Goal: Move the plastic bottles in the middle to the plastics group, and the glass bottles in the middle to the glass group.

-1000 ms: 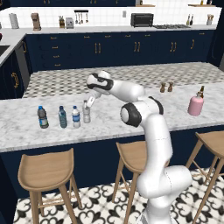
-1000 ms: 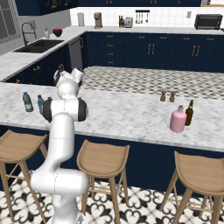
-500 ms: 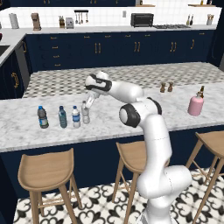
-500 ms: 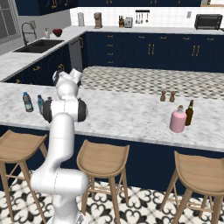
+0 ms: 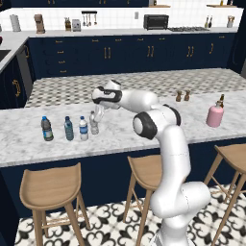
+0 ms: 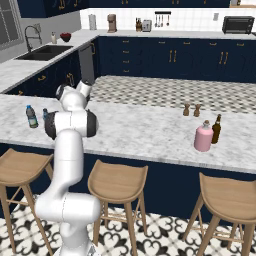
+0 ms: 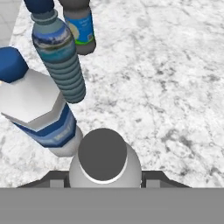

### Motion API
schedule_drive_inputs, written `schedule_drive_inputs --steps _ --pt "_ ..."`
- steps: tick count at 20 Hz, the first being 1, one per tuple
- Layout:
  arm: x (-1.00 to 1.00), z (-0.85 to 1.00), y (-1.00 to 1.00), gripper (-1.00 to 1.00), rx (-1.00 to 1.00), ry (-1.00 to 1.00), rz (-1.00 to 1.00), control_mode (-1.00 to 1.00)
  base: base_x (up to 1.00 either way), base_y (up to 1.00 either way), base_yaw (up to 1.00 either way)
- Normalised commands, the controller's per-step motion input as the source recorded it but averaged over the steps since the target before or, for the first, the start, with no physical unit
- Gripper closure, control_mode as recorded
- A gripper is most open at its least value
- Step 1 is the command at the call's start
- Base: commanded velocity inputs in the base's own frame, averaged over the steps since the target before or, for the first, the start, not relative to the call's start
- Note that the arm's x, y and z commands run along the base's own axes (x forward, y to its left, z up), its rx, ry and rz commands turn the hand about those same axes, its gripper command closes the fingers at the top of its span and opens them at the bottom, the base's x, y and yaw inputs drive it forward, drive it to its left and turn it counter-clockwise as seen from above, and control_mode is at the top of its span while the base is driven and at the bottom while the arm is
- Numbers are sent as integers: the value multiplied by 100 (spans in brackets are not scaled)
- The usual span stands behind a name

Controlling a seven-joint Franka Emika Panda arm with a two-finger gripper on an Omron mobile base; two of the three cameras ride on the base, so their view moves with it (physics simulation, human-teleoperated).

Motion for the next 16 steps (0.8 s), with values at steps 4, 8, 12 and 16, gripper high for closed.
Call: schedule_drive_inputs --steps 4,8,12,16 --pt "-7 -3 6 100 0 -1 0 -100 0 0 0" --pt "0 -3 9 100 0 0 0 -100 0 0 0" --pt "0 0 19 100 0 0 0 -100 0 0 0" --pt "0 0 7 100 0 0 0 -100 0 0 0"
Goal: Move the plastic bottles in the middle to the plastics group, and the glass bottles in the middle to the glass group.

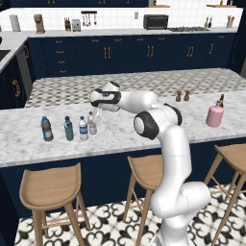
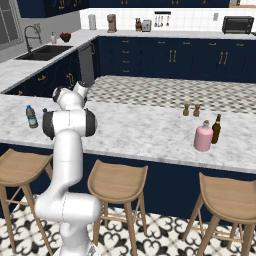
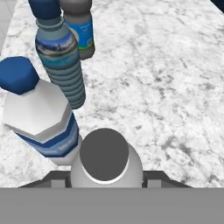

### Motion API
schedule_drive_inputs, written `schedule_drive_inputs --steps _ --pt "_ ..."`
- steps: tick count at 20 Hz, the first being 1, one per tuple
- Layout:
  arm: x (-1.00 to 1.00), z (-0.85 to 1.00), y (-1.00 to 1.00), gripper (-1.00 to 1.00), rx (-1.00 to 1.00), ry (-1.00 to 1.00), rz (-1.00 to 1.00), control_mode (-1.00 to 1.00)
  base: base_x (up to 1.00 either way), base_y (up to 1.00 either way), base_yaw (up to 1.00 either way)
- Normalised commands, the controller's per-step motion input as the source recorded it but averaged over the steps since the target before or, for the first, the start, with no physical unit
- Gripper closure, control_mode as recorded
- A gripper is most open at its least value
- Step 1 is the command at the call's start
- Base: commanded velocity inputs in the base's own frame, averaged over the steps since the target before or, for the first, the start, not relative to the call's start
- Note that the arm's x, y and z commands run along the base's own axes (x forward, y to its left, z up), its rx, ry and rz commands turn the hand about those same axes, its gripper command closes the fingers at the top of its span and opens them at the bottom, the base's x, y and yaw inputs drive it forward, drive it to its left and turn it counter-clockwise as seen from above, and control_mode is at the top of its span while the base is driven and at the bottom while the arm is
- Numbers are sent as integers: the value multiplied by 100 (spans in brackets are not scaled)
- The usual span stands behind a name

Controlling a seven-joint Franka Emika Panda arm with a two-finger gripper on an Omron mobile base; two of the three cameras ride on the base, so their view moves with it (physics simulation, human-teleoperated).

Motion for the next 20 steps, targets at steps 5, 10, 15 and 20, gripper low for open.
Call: schedule_drive_inputs --steps 5,10,15,20 --pt "0 0 0 -100 0 0 0 -100 0 0 0" --pt "0 0 0 -100 0 -1 0 -100 0 0 0" --pt "0 4 -6 -100 0 -3 0 -100 0 0 0" --pt "0 31 -7 -100 0 -1 0 -100 0 0 0"
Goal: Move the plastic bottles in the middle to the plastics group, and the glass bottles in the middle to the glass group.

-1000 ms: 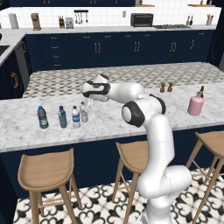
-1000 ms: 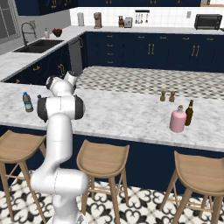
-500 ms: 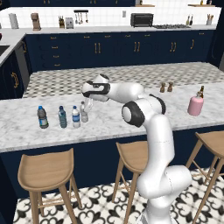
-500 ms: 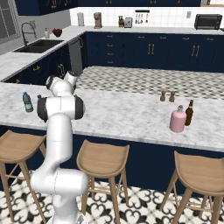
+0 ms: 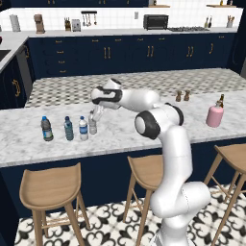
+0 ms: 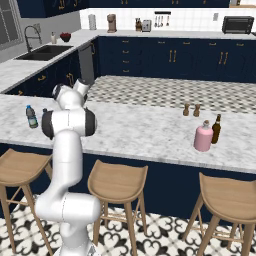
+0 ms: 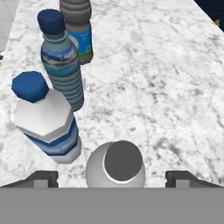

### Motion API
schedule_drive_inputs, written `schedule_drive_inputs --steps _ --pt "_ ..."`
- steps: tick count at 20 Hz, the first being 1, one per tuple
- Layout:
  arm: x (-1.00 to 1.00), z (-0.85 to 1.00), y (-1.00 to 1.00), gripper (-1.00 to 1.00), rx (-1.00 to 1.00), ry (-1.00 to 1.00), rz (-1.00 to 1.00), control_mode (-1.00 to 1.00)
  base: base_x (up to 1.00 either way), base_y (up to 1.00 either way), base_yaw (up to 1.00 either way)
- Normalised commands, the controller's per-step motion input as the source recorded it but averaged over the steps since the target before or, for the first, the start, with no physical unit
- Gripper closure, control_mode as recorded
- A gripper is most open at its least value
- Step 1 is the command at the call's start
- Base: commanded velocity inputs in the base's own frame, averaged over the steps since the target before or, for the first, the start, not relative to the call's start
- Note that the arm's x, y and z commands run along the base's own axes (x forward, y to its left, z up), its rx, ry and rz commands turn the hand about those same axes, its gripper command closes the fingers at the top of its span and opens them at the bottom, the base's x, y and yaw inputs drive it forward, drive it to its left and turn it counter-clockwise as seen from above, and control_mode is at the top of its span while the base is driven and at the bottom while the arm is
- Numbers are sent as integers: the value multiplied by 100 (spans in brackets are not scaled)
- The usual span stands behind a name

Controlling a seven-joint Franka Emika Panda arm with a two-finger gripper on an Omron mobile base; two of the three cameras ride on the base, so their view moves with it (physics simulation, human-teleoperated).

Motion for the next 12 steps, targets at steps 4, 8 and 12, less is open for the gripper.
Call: schedule_drive_inputs --steps 4,8,12 --pt "0 77 -35 -100 8 1 -4 -100 0 0 0" --pt "-23 94 -46 -100 9 8 -6 -100 0 0 0" --pt "-68 33 -72 -100 1 3 -11 -100 0 0 0"
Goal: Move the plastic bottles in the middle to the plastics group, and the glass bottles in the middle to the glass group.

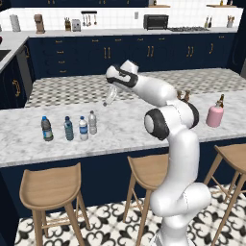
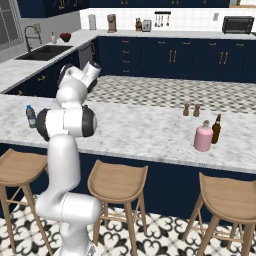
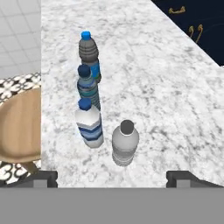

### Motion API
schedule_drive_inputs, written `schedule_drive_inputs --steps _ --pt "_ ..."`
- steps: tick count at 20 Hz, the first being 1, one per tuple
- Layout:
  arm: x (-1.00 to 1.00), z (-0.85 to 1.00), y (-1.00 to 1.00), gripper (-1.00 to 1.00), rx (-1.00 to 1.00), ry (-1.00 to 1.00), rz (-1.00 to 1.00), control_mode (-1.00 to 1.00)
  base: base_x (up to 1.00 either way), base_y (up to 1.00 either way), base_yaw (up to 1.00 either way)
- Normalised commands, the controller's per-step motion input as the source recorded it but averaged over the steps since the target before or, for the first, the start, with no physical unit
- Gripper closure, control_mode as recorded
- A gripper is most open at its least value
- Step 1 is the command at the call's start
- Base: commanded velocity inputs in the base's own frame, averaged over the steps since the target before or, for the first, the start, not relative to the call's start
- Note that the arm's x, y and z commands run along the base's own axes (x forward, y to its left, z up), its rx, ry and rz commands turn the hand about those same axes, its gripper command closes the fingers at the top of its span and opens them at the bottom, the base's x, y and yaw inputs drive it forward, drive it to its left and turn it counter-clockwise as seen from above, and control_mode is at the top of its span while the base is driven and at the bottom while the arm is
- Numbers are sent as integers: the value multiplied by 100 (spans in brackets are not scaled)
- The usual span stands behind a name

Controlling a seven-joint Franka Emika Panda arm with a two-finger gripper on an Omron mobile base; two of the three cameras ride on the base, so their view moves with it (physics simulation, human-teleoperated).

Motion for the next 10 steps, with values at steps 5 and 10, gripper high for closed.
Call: schedule_drive_inputs --steps 5,10 --pt "-92 -10 -76 -100 0 -1 -15 -100 0 0 0" --pt "-75 69 -57 -100 0 2 -19 -100 0 0 0"
